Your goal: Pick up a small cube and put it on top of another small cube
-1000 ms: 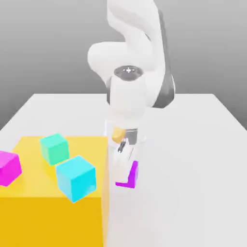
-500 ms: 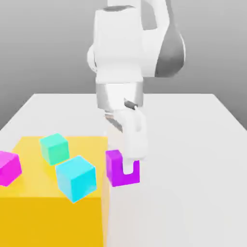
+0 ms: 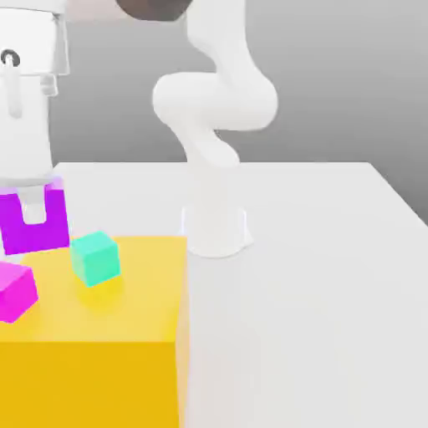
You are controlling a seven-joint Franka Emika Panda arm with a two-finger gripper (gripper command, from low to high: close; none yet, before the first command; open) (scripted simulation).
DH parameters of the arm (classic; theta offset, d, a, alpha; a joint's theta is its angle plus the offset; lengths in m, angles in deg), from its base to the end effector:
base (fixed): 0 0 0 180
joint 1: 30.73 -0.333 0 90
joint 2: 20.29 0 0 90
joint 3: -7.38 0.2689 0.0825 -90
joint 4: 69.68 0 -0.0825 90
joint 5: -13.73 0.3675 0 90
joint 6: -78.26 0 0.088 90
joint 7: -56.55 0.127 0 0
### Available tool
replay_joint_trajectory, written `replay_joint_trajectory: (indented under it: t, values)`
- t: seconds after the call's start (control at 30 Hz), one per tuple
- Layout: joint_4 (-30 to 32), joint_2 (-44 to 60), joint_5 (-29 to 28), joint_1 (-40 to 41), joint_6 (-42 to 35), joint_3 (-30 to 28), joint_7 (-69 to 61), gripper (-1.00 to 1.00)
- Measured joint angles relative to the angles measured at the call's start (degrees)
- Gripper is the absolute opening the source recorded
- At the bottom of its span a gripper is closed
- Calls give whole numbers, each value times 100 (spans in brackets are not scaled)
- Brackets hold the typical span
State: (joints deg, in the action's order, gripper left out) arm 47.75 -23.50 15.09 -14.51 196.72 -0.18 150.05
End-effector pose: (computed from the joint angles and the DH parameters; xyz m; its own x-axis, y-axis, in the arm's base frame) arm 0.4887 -0.2140 0.4102 -0.4664 -0.8839 -0.0334 -0.8811 0.4676 -0.0713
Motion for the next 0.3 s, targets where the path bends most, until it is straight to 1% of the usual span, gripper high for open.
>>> replay_joint_trajectory:
  t: [0.03, 0.07, 0.17, 0.2, 0.3]
  values:
    - [-76, 69, -64, 90, -190, -55, 125, -100]
    - [-48, 147, -96, 158, -199, -67, 212, -100]
    - [308, 414, -91, 291, 323, -18, 264, -100]
    - [400, 472, -85, 308, 465, 12, 263, 100]
    - [400, 472, -84, 258, 465, 12, 263, 100]
